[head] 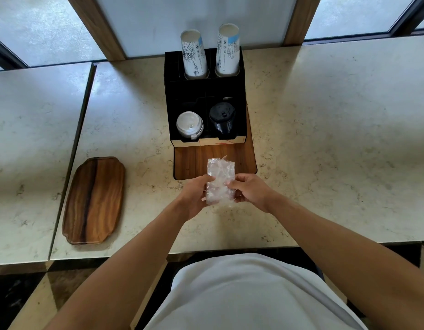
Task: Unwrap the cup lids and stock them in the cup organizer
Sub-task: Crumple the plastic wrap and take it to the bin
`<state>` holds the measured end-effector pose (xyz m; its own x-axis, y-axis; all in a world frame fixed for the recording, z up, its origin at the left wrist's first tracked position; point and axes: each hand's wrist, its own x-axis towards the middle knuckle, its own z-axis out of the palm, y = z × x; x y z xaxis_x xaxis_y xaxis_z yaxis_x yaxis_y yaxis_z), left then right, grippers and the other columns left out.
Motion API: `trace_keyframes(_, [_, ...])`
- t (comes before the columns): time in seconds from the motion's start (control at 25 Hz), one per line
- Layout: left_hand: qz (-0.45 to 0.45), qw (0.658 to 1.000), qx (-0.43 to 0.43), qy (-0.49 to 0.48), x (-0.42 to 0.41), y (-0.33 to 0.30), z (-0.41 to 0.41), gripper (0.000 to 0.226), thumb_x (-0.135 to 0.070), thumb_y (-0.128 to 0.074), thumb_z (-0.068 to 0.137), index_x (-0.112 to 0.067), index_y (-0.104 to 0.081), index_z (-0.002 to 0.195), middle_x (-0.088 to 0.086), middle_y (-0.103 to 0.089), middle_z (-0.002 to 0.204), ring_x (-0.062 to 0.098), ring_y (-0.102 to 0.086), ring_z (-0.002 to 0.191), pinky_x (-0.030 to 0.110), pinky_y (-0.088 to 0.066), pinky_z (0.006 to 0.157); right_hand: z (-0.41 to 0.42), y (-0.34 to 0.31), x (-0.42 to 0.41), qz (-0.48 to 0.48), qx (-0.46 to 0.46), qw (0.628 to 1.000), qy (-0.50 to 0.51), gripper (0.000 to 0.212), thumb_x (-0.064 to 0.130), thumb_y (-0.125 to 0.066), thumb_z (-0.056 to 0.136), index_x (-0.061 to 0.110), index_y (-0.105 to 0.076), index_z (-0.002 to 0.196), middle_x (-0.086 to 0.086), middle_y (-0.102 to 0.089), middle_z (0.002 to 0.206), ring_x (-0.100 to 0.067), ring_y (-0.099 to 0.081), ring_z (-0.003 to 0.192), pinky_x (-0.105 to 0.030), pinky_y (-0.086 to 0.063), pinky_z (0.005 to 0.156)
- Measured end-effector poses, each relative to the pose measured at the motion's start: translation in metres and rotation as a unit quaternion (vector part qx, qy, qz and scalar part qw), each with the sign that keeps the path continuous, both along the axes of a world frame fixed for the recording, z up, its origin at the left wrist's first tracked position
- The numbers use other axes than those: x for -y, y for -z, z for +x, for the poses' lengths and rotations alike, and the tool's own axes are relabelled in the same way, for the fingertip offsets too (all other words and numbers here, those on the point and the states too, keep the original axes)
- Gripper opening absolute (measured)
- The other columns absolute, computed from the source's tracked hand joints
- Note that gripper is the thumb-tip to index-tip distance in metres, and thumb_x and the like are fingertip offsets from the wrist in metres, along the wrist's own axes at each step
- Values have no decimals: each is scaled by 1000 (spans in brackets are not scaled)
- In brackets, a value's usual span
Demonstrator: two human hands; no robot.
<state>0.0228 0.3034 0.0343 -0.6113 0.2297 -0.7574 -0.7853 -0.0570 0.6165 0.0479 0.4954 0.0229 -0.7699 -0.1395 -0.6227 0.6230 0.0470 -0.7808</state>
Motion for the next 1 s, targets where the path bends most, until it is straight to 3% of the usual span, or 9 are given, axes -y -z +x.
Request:
trace_keyframes(0.12, [-43, 998, -44, 31, 5, 4, 0, 27, -14, -55, 96, -4, -69, 117, 22, -68, 119, 33, -67, 98, 46, -58, 88, 0, -3, -3, 10, -12, 1000, -4, 12, 16, -64, 97, 9, -74, 95, -2, -70, 71, -20, -65, 71, -31, -55, 66])
trace_keyframes(0.24, [-39, 997, -50, 32, 8, 4, 1, 23, -3, -56, 96, -6, -66, 115, 23, -69, 115, 35, -70, 87, 44, -60, 71, 0, -5, -3, -24, -11, 1000, 8, 21, 7, -60, 94, 13, -75, 108, -6, -65, 71, -19, -60, 62, -31, -49, 55])
trace_keyframes(0.36, [14, 1000, -22, 7, 11, 2, 1, 32, 8, -50, 95, -9, -64, 118, 23, -69, 97, 31, -66, 65, 40, -57, 57, 0, -5, -1, -112, 14, 992, 55, 38, 0, -55, 94, 23, -74, 117, -9, -67, 77, -17, -58, 56, -29, -45, 48])
trace_keyframes(0.48, [77, 996, 12, -45, 10, 2, -1, 42, 12, -43, 95, -8, -67, 123, 23, -69, 90, 27, -62, 58, 38, -56, 54, -1, -3, 1, -188, 34, 977, 94, 42, -1, -52, 96, 26, -78, 115, -5, -76, 85, -13, -62, 57, -27, -47, 48])
trace_keyframes(0.64, [115, 985, 63, -109, 6, -1, 1, 45, 10, -36, 96, -6, -63, 128, 22, -69, 90, 23, -64, 60, 34, -58, 56, -5, 1, 3, -289, 82, 943, 145, 40, -3, -45, 99, 12, -80, 109, -14, -74, 87, -16, -57, 56, -24, -45, 46])
trace_keyframes(0.8, [125, 973, 108, -160, 4, -4, 0, 36, 4, -33, 101, -3, -60, 123, 21, -72, 83, 18, -67, 57, 30, -60, 54, -5, 2, 5, -362, 129, 910, 156, 48, -10, -37, 89, 1, -64, 127, -24, -71, 96, -24, -61, 67, -29, -53, 57])
trace_keyframes(0.92, [105, 969, 137, -176, 1, -4, -3, 33, 2, -35, 102, 0, -55, 127, 21, -72, 76, 21, -70, 56, 32, -61, 52, -2, 0, -2, -313, 83, 945, 51, 59, -19, -48, 83, 7, -60, 135, -17, -74, 109, -23, -69, 86, -32, -57, 74])
trace_keyframes(1.0, [76, 973, 151, -157, 1, -3, -5, 33, 0, -37, 101, 6, -52, 129, 23, -73, 78, 25, -73, 60, 33, -61, 52, 1, -1, -3, -196, 27, 978, -62, 55, 2, -74, 87, 14, -56, 138, -5, -74, 111, -17, -68, 95, -32, -55, 81])
